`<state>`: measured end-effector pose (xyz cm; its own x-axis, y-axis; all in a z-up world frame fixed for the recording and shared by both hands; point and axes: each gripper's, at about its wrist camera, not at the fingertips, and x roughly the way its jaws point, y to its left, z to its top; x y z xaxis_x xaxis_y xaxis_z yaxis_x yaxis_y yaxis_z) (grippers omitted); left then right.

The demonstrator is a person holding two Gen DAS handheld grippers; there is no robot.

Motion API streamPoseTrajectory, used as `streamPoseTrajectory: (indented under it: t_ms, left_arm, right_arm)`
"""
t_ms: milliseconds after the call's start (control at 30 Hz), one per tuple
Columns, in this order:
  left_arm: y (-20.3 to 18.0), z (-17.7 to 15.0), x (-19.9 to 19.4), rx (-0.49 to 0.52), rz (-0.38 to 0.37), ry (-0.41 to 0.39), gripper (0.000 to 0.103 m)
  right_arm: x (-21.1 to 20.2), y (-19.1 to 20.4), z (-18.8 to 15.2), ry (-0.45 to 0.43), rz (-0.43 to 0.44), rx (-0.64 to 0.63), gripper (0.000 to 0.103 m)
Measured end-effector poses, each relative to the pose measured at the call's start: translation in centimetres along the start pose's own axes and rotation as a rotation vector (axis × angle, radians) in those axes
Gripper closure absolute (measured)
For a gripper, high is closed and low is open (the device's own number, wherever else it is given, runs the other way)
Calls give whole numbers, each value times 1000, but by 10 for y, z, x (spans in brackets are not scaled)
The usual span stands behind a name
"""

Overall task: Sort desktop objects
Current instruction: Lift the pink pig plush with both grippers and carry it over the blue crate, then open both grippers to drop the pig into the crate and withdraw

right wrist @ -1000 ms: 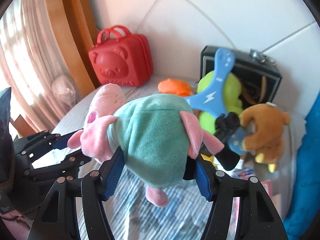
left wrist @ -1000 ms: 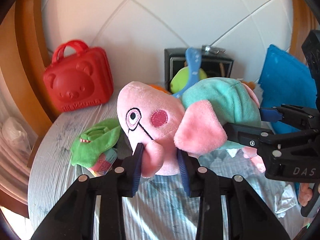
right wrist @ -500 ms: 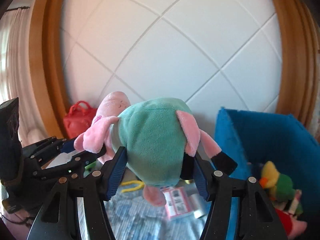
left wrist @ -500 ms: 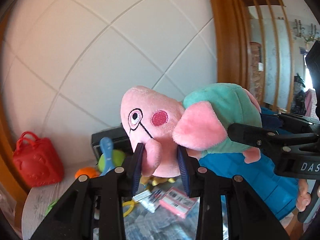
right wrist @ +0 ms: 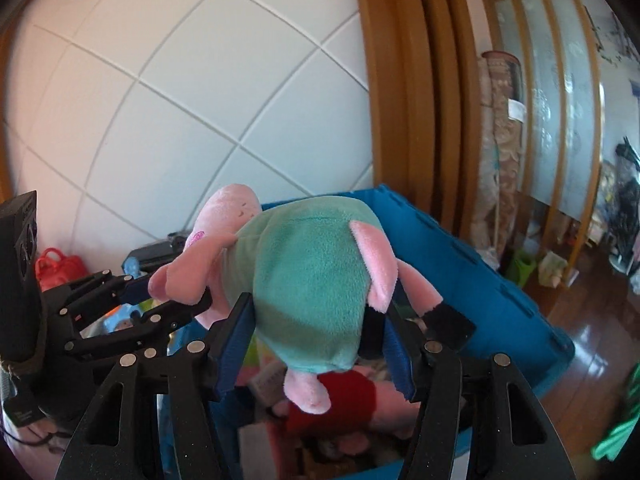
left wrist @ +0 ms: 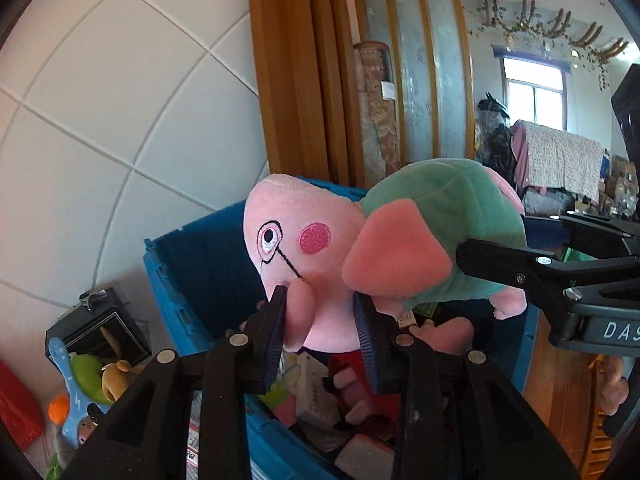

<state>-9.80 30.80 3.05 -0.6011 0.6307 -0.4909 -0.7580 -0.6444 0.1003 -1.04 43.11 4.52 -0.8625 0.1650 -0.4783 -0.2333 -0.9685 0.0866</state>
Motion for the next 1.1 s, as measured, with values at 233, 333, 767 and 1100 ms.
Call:
streamPoseTrajectory:
  t_ms: [233, 333, 767, 1100]
  left_arm:
    - [-25, 2, 34, 38, -3, 140, 82]
    - [-29, 1, 29, 36, 12, 159, 74]
    - [8, -31, -55, -98, 192, -35, 30]
    - [90, -101, -107, -343, 326, 6, 30]
  right_arm:
    - [25, -50, -16, 120, -51, 43, 61]
    - [29, -56, -24, 141, -86, 35, 54]
    - [2, -22, -37, 65, -201, -11, 0]
    - [-28, 49, -47, -74, -40, -12, 0]
